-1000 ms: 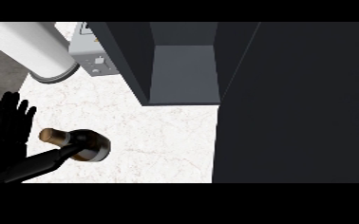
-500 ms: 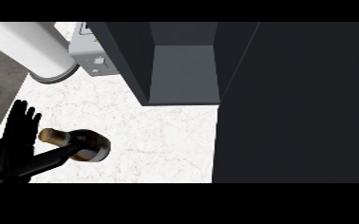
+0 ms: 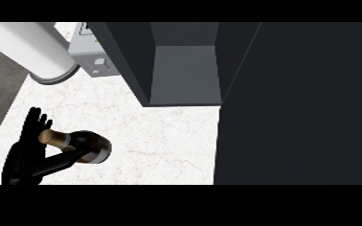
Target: Pick up the wine, place it into the cabinet and close the cabinet
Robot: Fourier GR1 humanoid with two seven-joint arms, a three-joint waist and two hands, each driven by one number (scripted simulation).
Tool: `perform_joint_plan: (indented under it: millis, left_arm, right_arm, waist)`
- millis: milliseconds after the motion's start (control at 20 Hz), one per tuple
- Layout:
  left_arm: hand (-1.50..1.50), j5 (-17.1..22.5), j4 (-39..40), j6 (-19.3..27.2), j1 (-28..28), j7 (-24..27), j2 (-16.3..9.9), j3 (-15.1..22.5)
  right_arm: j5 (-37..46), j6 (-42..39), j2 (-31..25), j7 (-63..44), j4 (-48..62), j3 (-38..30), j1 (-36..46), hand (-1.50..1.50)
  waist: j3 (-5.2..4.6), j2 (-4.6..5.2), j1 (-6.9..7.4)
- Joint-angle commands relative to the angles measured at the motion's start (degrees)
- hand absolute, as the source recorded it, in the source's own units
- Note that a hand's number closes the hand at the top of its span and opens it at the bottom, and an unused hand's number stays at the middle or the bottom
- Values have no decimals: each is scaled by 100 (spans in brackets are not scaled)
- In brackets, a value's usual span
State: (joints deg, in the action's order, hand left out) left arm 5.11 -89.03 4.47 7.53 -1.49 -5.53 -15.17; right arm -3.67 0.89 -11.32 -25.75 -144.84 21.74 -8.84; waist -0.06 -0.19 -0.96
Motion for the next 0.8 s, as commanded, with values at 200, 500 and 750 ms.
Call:
perform_joint_plan:
  millis: [200,500,750]
  left_arm:
    - [-150,93,1061,-391,-109,772,-6,-64]
    - [-150,-223,1721,-184,-262,1431,369,176]
    - [-150,246,1726,-505,-49,1565,336,-89]
  right_arm:
    - [-304,49,-95,-562,-1404,-38,-312,-150]
    - [-590,-55,-151,-425,-1210,-374,-178,-150]
    - [-386,135,-58,-643,-1383,-183,-150,-150]
  waist:
    - [2,2,12]
    - [5,11,11]
    - [3,-1,43]
